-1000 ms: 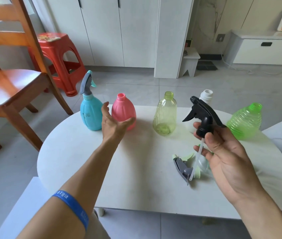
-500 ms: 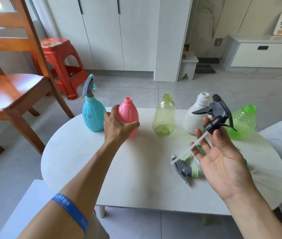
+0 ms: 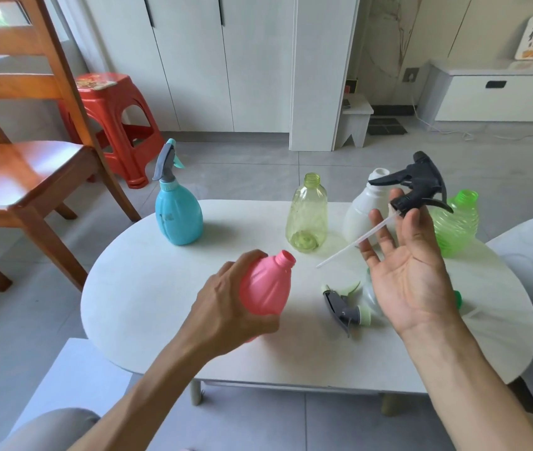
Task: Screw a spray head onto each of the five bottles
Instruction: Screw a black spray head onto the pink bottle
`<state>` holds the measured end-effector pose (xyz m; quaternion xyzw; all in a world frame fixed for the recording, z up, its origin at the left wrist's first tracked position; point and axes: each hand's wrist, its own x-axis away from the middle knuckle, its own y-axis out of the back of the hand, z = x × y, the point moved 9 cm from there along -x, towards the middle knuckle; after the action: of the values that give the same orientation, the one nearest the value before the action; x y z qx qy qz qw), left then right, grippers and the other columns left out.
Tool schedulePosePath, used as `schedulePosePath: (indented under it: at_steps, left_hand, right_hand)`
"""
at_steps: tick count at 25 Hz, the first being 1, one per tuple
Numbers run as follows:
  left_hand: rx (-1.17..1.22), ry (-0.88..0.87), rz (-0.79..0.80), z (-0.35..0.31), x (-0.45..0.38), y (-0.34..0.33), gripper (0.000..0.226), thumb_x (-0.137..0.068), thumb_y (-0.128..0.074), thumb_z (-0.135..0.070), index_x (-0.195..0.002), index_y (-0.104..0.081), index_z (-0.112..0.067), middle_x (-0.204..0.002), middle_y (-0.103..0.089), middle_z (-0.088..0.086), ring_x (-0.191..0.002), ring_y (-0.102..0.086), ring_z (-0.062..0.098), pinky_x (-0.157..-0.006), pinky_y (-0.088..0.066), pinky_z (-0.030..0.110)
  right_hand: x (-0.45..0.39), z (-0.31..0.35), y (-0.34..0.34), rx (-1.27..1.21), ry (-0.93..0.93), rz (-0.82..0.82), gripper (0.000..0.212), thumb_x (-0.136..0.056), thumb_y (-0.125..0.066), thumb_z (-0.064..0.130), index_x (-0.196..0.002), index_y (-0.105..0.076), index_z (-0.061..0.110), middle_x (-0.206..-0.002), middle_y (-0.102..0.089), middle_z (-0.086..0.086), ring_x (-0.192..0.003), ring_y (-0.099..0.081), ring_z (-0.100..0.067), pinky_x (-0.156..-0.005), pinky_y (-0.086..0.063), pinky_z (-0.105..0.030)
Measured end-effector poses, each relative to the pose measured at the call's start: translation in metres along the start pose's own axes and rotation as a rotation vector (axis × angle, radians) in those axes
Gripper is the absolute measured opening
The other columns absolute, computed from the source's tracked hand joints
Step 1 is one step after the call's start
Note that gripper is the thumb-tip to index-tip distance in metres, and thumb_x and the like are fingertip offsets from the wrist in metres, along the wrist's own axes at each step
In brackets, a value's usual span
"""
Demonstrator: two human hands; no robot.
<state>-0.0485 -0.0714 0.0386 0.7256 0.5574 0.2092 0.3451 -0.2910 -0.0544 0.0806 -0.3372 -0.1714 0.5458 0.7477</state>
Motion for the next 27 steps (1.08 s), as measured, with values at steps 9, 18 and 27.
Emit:
schedulePosePath:
  at_steps: [9,18,27]
  left_hand:
    - [0.002,-0.087,0.038,-0.007,0.002,-0.015,0.088,-0.054,-0.078,-0.050,-0.131,-0.036,-0.054,-0.118,-0.051,-0.015,-0.100,-0.053,0.019,-0.080,-0.052,0.031]
    - [0.074,-0.145,-0.003,-0.028,0.004,-0.017,0.087,-0.058,-0.079,-0.051,-0.133,-0.036,-0.052,-0.122,-0.052,-0.019,-0.104,-0.056,0.014,-0.081,-0.055,0.031]
    - [0.136,-0.148,-0.002,-0.041,0.002,-0.001,0.082,-0.058,-0.080,-0.050,-0.131,-0.043,-0.050,-0.116,-0.058,-0.017,-0.100,-0.061,0.015,-0.073,-0.061,0.039]
  right_hand:
    - [-0.003,-0.010,0.003,0.052,0.037,-0.020,0.016,-0.088,-0.057,0.040,-0.100,-0.066,0.039,-0.121,-0.067,0.026,-0.123,-0.057,-0.011,-0.097,-0.040,-0.035]
    - [0.011,-0.041,-0.007,0.130,-0.065,0.060,0.026,-0.084,-0.065,0.033,-0.110,-0.066,0.033,-0.121,-0.069,0.014,-0.118,-0.058,-0.014,-0.095,-0.038,-0.038]
    - [0.021,-0.056,-0.023,0.174,-0.142,0.239,0.037,-0.079,-0.072,0.020,-0.116,-0.069,0.019,-0.123,-0.072,-0.011,-0.117,-0.065,-0.021,-0.093,-0.049,-0.028]
